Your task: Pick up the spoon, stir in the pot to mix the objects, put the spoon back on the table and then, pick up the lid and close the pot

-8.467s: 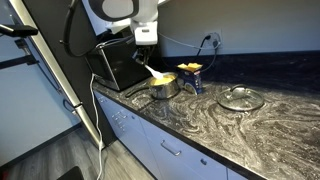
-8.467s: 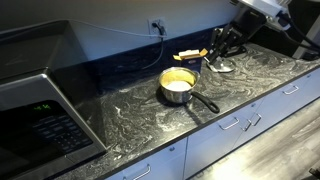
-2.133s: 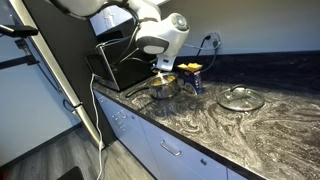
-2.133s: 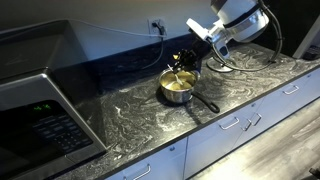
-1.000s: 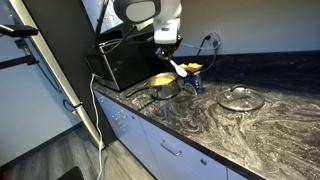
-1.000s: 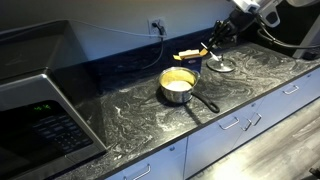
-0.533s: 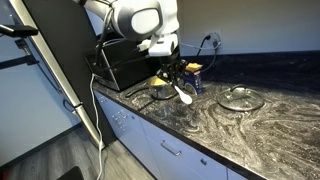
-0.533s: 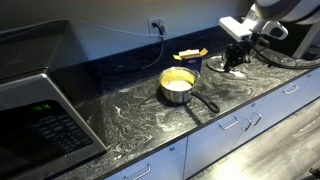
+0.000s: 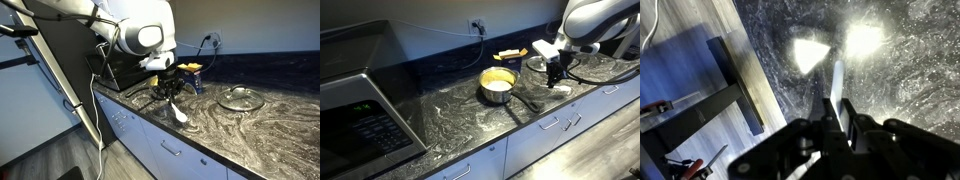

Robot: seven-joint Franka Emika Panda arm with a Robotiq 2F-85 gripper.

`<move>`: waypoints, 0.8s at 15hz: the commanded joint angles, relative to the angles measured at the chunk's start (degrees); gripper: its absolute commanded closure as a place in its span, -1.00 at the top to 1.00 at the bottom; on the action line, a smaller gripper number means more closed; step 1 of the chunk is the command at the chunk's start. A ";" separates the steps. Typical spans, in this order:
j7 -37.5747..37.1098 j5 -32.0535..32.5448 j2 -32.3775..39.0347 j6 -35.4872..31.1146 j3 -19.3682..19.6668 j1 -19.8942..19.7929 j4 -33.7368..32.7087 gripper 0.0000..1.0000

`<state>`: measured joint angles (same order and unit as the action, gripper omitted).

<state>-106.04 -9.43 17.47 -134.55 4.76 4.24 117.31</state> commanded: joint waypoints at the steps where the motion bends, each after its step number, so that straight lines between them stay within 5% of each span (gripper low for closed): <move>1: -0.97 0.94 2.51 0.30 -0.42 -0.05 -2.26 -0.94; 8: -0.02 -0.08 6.80 -0.87 -0.58 -0.19 -5.27 -0.94; 9: 0.52 -1.01 7.26 -0.62 -0.95 -0.53 -5.78 -0.46; 12: 1.30 -1.93 7.82 -1.35 -1.24 -0.83 -6.45 0.03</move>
<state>-105.91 -9.78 24.62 -135.04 4.46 4.22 112.21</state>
